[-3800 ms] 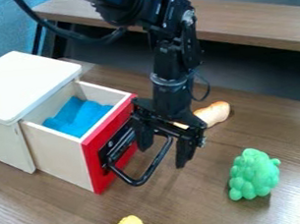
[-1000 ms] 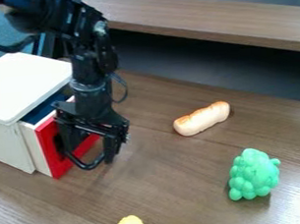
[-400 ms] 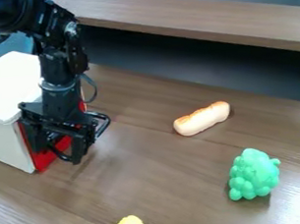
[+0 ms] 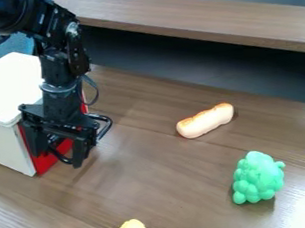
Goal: Close the drawer and reopen it slightly
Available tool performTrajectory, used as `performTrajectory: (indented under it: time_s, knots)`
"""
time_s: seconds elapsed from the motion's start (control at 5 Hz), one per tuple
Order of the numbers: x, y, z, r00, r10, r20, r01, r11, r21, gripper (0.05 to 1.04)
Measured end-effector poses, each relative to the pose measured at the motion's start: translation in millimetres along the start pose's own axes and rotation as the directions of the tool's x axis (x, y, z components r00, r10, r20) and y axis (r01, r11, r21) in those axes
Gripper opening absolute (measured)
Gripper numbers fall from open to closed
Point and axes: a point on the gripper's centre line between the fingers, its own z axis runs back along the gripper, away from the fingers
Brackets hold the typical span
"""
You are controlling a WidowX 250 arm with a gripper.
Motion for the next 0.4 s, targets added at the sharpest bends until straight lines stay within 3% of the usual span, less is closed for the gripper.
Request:
performTrajectory:
  time_s: [0.2,0.4]
  knots:
    - [2.4,-9.7,-1.5,0.999,-0.035,-0.002,0.035,0.998,-0.045,1.0]
    - [12.4,-32.9,4.9,0.991,-0.13,0.001,0.129,0.983,-0.127,0.999]
